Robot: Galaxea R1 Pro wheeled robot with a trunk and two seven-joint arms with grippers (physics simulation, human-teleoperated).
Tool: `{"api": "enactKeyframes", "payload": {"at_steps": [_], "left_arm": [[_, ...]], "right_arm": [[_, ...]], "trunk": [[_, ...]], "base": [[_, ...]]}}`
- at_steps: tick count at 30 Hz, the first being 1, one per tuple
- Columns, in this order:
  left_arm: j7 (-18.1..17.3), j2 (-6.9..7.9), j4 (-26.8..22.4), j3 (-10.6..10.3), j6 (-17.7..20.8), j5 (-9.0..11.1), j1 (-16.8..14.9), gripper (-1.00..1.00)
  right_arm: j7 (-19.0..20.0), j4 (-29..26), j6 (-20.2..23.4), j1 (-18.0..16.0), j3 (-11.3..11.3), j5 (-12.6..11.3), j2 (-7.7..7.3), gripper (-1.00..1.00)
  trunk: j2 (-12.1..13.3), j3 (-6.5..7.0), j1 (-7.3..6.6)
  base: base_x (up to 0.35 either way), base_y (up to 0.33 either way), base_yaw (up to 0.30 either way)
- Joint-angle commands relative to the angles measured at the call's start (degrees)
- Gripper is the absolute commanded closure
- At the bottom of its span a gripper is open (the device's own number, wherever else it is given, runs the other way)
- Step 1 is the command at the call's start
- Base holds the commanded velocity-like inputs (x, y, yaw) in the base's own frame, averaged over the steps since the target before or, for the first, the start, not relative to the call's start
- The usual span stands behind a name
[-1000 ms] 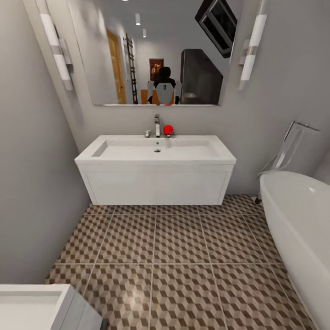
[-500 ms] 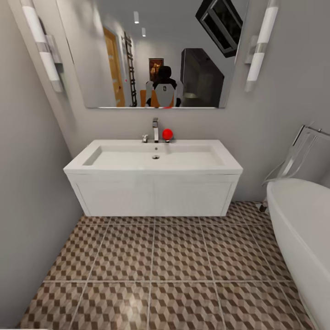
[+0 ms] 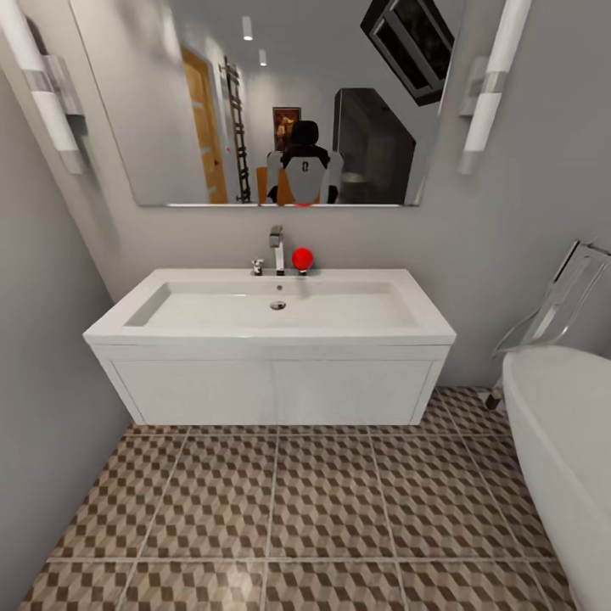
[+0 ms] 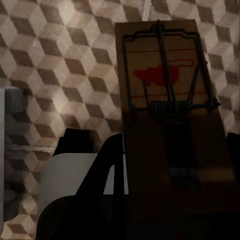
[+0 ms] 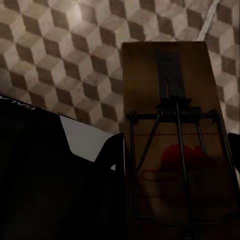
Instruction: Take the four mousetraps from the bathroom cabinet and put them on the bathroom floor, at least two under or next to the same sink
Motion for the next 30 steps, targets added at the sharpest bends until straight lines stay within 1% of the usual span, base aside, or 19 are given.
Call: {"api": "enactKeyframes", "payload": {"at_steps": [1, 30], "left_arm": [[0.0, 0.05, -0.1, -0.3, 0.1, 0.4, 0.0, 1.00], [0.0, 0.13, -0.1, -0.3, 0.0, 0.4, 0.0, 1.00]], "right_arm": [[0.2, 0.3, -0.4, -0.1, 0.5, -0.7, 0.06, 1.00], [0.0, 0.3, -0.4, -0.1, 0.4, -0.7, 0.00, 1.00]], "trunk": [[0.0, -0.05, 0.03], [0.0, -0.05, 0.03]], "base": [[0.333, -0.048, 0.000], [0.333, -0.003, 0.000]]}}
